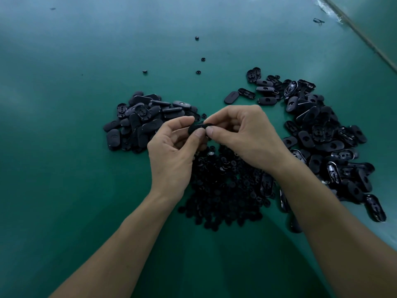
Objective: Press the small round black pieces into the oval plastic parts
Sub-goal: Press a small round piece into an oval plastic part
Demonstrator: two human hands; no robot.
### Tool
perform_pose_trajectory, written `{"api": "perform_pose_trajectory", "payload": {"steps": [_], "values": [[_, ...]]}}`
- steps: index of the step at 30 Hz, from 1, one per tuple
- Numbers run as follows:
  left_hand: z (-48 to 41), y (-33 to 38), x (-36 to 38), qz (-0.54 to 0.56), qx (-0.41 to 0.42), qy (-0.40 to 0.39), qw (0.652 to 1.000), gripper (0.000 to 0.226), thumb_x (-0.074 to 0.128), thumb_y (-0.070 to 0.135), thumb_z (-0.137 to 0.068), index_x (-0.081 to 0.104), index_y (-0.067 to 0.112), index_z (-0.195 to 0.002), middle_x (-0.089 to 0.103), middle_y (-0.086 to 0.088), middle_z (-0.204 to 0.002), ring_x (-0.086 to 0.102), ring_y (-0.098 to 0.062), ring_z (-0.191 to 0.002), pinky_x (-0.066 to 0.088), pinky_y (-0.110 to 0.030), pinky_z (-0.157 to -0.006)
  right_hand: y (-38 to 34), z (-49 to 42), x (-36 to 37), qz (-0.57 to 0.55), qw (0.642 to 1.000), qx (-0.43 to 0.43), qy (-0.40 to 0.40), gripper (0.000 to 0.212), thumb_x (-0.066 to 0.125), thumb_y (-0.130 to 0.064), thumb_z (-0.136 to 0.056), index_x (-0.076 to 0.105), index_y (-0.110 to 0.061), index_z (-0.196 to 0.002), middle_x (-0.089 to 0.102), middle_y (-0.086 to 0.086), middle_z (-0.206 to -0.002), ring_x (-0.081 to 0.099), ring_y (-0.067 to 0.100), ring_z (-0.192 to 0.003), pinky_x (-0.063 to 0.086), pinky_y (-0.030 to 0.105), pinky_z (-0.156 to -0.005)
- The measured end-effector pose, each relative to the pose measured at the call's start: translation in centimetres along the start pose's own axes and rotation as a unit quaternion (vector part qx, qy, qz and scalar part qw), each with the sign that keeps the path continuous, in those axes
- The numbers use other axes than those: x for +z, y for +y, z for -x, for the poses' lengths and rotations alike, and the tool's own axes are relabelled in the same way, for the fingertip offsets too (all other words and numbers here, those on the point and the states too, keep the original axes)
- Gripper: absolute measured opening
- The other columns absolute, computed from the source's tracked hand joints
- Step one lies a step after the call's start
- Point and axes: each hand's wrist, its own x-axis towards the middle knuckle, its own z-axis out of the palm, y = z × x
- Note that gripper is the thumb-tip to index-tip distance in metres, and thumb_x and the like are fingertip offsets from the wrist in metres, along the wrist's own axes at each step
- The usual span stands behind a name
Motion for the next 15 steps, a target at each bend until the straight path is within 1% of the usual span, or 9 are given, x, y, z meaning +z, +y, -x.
{"api": "perform_pose_trajectory", "payload": {"steps": [5,6,8,11,13,15], "values": [[-0.02,-0.03,-0.04,0.003,0.008,-0.010,1.000,0.018,0.071,0.001,-0.090,0.071,0.016,-0.101,0.076,0.003,-0.084,0.072,-0.009,-0.079,0.057,-0.020,-0.073,-0.15,-0.18,0.09,-0.009,1.000,-0.001,-0.007,0.004,0.075,-0.015,-0.087,0.074,-0.015,-0.091,0.075,-0.002,-0.079,0.073,0.011,-0.075,0.061,0.039,-0.078],[-0.05,-0.08,-0.04,0.004,0.008,-0.011,1.000,0.019,0.071,0.001,-0.090,0.071,0.016,-0.101,0.076,0.004,-0.084,0.072,-0.009,-0.078,0.057,-0.020,-0.073,-0.13,-0.22,0.01,-0.009,1.000,-0.001,-0.011,0.004,0.075,-0.015,-0.087,0.074,-0.015,-0.090,0.075,-0.003,-0.078,0.073,0.011,-0.075,0.061,0.038,-0.078],[-0.07,-0.16,-0.06,0.003,0.009,-0.011,1.000,0.020,0.071,0.000,-0.090,0.072,0.016,-0.102,0.076,0.004,-0.083,0.072,-0.009,-0.078,0.057,-0.020,-0.074,-0.14,-0.28,-0.10,-0.009,1.000,-0.004,-0.017,0.005,0.075,-0.014,-0.086,0.072,-0.018,-0.087,0.075,-0.006,-0.073,0.071,0.007,-0.071,0.061,0.030,-0.073],[-0.14,-0.25,-0.12,0.008,0.009,-0.011,1.000,0.021,0.070,0.000,-0.090,0.072,0.017,-0.103,0.077,0.004,-0.085,0.072,-0.008,-0.079,0.057,-0.019,-0.074,-0.27,-0.36,0.17,0.005,1.000,-0.013,-0.017,0.010,0.074,-0.013,-0.086,0.070,-0.021,-0.083,0.073,-0.010,-0.069,0.069,0.001,-0.065,0.056,0.020,-0.065],[-0.18,-0.29,-0.14,0.010,0.007,-0.011,1.000,0.022,0.070,0.000,-0.090,0.072,0.017,-0.104,0.078,0.003,-0.087,0.072,-0.008,-0.080,0.057,-0.019,-0.075,-0.30,-0.34,0.46,0.007,1.000,-0.016,-0.006,0.010,0.073,-0.012,-0.085,0.069,-0.021,-0.082,0.073,-0.011,-0.068,0.068,0.000,-0.064,0.055,0.018,-0.063],[-0.21,-0.35,-0.17,0.010,0.005,-0.009,1.000,0.023,0.070,0.000,-0.090,0.072,0.017,-0.104,0.078,0.003,-0.088,0.073,-0.009,-0.081,0.057,-0.019,-0.075,-0.30,-0.27,0.71,0.006,1.000,-0.017,0.008,0.009,0.072,-0.012,-0.085,0.069,-0.020,-0.082,0.073,-0.010,-0.068,0.069,0.001,-0.064,0.056,0.019,-0.064]]}}
